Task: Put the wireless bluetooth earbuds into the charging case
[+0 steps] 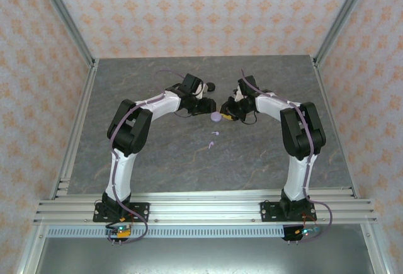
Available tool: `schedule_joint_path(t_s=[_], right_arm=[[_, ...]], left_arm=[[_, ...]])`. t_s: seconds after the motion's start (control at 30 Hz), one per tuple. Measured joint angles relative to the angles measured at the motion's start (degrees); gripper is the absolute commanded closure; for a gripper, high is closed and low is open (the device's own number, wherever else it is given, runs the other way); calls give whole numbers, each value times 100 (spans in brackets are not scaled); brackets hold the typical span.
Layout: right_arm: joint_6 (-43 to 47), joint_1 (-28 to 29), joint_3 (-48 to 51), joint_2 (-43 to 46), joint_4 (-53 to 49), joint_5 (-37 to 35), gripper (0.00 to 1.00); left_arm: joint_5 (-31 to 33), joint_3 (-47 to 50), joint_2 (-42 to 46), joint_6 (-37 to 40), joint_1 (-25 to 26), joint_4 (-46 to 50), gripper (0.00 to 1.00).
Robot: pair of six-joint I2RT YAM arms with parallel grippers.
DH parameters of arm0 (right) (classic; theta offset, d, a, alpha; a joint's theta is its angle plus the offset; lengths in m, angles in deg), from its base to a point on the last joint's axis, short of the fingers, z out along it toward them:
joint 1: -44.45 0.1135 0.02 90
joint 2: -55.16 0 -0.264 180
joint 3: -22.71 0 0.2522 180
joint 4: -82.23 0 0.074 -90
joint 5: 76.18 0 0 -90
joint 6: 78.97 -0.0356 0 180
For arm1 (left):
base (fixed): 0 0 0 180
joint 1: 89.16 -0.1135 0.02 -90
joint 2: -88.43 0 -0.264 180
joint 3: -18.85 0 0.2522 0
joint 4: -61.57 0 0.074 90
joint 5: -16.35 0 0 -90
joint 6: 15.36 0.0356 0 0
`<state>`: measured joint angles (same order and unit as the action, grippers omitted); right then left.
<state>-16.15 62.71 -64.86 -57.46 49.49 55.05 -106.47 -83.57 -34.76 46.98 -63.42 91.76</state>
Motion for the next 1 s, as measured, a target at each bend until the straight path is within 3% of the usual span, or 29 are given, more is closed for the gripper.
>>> schedule_joint_path(t_s=[0.63,1.0], right_arm=[[-28,0,0,-181,66,42,80],[-28,0,0,-273,127,81,81]], left_arm=[[-431,37,-282,-391,-61,-391,49],[-632,293,-269,-608,-83,-807,56]])
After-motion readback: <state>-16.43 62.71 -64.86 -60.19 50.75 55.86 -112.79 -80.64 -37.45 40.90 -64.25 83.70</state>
